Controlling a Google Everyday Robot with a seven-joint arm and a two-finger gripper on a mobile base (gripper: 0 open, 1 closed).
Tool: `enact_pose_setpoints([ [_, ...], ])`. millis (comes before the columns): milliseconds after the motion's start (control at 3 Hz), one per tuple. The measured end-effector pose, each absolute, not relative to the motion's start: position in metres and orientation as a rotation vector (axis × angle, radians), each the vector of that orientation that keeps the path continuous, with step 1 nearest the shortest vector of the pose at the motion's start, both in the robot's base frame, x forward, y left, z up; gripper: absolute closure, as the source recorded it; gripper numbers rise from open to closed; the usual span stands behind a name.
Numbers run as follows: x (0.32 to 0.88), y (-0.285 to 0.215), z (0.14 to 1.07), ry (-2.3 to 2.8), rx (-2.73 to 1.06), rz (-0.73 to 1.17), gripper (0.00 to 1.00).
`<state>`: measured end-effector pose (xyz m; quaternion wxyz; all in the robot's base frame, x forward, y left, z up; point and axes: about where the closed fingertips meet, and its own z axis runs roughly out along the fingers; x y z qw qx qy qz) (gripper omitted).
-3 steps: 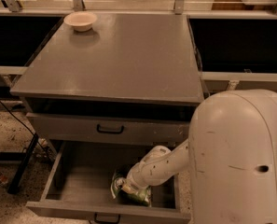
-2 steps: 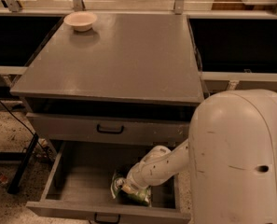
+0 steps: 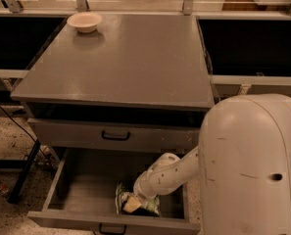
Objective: Place green jalapeno chip bag into middle drawer
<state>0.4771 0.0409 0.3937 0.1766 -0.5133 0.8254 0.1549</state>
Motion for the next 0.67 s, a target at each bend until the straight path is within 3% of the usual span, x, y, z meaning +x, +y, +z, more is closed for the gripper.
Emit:
enact_pose_setpoints([
  [667, 0.4770, 0.0410, 0.3936, 2.337, -1.453, 0.439, 0.00],
])
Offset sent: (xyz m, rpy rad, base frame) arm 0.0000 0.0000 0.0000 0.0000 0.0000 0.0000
